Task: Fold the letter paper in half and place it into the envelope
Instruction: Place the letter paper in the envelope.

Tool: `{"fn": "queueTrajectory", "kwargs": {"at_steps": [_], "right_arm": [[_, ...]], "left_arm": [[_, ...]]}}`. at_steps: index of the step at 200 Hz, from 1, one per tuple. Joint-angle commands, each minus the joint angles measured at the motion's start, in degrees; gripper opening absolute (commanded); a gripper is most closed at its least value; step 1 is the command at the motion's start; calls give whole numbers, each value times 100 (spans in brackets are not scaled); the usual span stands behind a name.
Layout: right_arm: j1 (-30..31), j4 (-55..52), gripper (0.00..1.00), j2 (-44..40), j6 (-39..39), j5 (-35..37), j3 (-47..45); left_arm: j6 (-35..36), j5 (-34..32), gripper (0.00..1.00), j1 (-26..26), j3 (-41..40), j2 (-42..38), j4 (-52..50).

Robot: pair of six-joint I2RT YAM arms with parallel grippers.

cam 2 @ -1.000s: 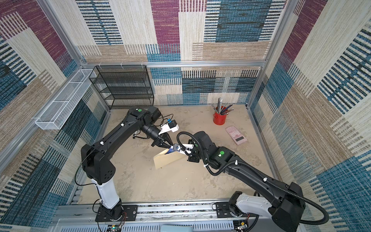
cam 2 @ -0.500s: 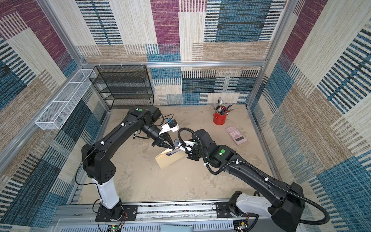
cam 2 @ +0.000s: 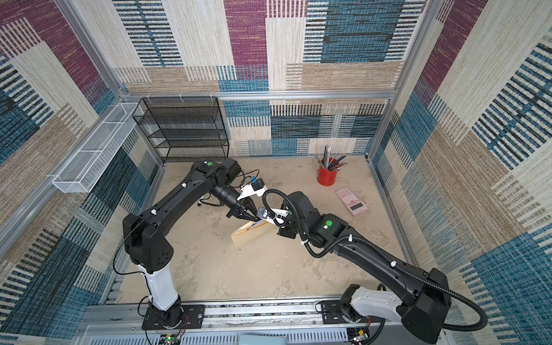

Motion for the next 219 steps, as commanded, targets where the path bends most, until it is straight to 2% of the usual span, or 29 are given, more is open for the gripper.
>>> {"fn": "queueTrajectory", "kwargs": {"at_steps": [1,69,109,135,173,197,219], "right_arm": [[37,-92,0,32,-146,111,55],[152,-168,0,284,58,276,88],[152,-132,34,207,239,247,203],[153,-111,41,145,323,258,254],[149,-101,29,101,426,230,309],[152,-94,10,105,461,229,308],[153,-97,1,147,466,239,284]], "left_arm": [[88,71,0,-9,66,-38,-159],[107,131,0,-12,70,-71,-154],[99,140,0,-24,53,-36,-160],[68,122,0,-30,63,-6,-155],[29,76,0,-38,75,40,-159],[-15,56,0,-41,110,77,-159],[-29,71,0,-54,136,74,-162]]}}
